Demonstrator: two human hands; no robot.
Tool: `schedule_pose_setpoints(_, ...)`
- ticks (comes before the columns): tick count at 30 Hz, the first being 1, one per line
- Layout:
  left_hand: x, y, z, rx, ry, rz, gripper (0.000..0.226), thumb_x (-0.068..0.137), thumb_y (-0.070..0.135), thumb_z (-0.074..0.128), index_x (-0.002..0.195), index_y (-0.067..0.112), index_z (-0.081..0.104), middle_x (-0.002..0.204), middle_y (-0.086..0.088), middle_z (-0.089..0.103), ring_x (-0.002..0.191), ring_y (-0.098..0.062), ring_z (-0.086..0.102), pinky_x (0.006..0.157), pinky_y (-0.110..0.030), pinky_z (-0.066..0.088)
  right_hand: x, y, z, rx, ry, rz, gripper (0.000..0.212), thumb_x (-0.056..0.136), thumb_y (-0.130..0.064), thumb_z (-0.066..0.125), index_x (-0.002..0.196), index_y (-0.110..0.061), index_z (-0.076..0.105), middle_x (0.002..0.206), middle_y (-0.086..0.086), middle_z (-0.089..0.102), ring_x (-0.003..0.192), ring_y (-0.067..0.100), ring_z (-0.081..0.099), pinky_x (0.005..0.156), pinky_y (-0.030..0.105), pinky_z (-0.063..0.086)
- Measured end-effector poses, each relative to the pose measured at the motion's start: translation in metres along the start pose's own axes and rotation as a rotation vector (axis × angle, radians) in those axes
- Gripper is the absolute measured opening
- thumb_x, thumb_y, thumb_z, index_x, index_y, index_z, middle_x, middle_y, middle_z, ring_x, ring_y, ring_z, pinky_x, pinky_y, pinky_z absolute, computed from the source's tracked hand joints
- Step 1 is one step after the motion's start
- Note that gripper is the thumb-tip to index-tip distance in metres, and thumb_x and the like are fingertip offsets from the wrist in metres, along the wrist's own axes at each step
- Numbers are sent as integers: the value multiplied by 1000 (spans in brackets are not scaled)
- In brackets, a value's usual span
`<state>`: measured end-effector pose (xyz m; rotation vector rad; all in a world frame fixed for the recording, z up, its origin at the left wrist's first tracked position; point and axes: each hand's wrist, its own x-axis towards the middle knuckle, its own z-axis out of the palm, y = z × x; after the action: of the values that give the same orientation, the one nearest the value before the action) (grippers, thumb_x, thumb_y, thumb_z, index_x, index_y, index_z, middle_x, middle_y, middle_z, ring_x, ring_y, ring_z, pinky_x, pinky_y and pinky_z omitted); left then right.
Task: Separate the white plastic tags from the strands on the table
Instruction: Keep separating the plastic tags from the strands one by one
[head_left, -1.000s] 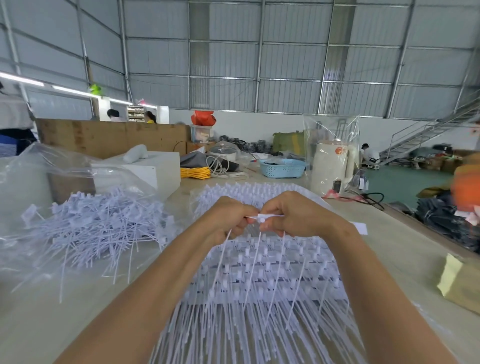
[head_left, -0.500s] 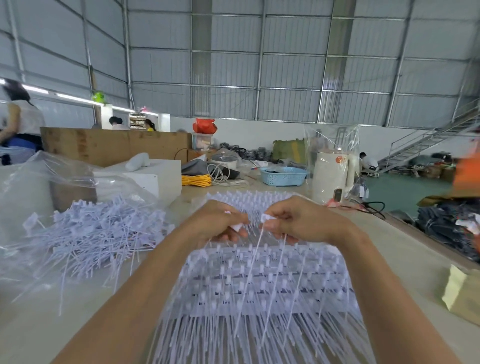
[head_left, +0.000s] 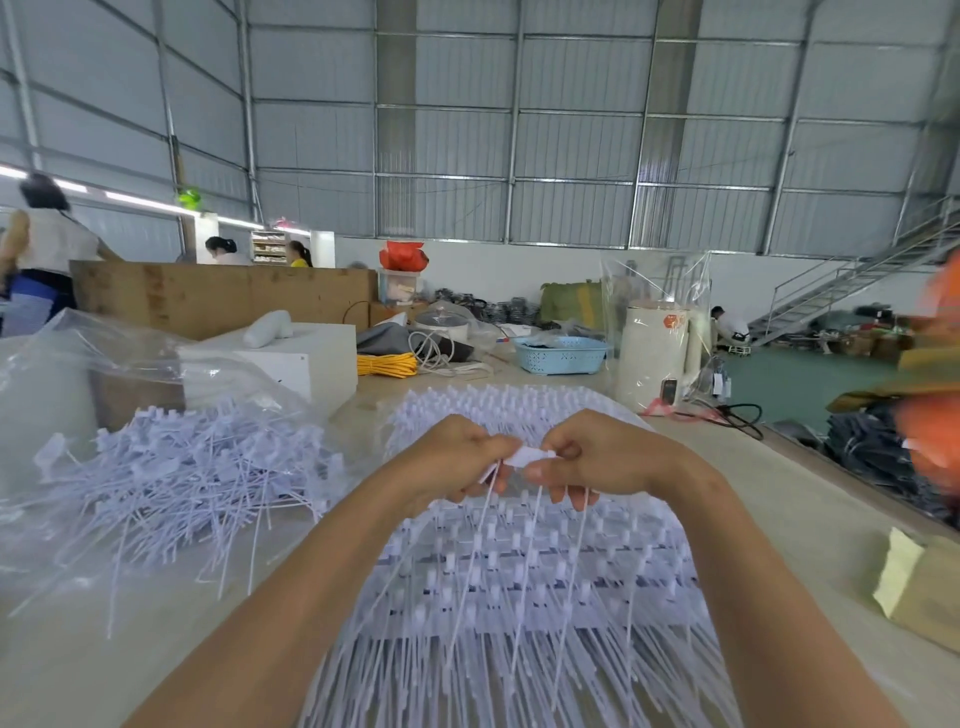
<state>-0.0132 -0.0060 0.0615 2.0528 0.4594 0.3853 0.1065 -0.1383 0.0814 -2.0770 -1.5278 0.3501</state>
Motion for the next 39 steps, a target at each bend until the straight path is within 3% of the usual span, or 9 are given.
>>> schedule_pose_setpoints(4, 0, -2, 3, -67, -69, -43, 30, 93, 32, 50, 75, 9, 59, 50, 1, 55, 36, -8, 33, 38, -15, 22, 0, 1, 0, -28, -26, -8, 23, 90, -25, 61, 72, -11, 60, 57, -7, 61, 51, 9, 56, 53, 21, 44)
schedule_pose_setpoints(9, 3, -6, 4, -3, -64, -34, 41, 89, 45, 59, 60, 16, 60, 45, 2, 51, 35, -9, 35, 37, -14, 25, 2, -2, 6, -34, -62, -9, 17, 91, -23, 61, 88, -7, 67, 61, -6, 62, 48, 5, 55, 50, 17, 42)
schedule_pose_setpoints(14, 4, -9, 9, -2, -35, -43, 38, 91, 44, 57, 69, 14, 65, 44, 3, 53, 35, -8, 36, 38, -15, 24, 2, 0, 9, -49, -76, 14, 20, 91, -23, 61, 97, -5, 68, 63, -5, 64, 47, 3, 56, 48, 16, 42)
schedule_pose_setpoints(19, 6, -5, 9, -112, 49, -97, 38, 91, 28, 61, 55, 14, 57, 36, 2, 40, 29, -9, 30, 34, -13, 20, 2, -3, 8, -20, -2, -26, 14, 86, -20, 68, 72, -16, 66, 57, -4, 65, 45, 5, 57, 48, 15, 44)
schedule_pose_setpoints(23, 3, -3, 2, -309, -49, -260, 38, 88, 15, 56, 52, 14, 45, 34, 4, 27, 27, -7, 21, 31, -12, 14, 6, -9, 13, -83, 35, -55, 20, 79, -15, 74, 63, -22, 65, 53, -3, 63, 45, 6, 57, 54, 24, 49)
schedule_pose_setpoints(29, 4, -6, -7, -262, -49, -274, 49, 84, 11, 57, 37, 16, 47, 33, 3, 27, 28, -8, 20, 33, -11, 13, 6, -18, 16, -59, -4, -68, 12, 78, -15, 74, 68, -12, 67, 53, 1, 63, 46, 9, 58, 51, 17, 46)
schedule_pose_setpoints(35, 7, -7, -4, -195, -26, -251, 43, 79, 10, 61, 39, 15, 46, 35, 1, 28, 30, -10, 20, 35, -11, 15, 4, -18, 14, -46, -24, -22, 13, 78, -14, 73, 76, -2, 69, 51, 1, 62, 44, 8, 58, 49, 15, 46)
schedule_pose_setpoints(39, 5, -6, -4, -128, 5, -245, 39, 77, 9, 61, 42, 12, 45, 36, -1, 29, 31, -12, 20, 39, -15, 16, 7, -24, 20, -228, 10, -18, 13, 78, -16, 72, 73, -5, 69, 51, -1, 61, 39, 2, 54, 51, 17, 46)
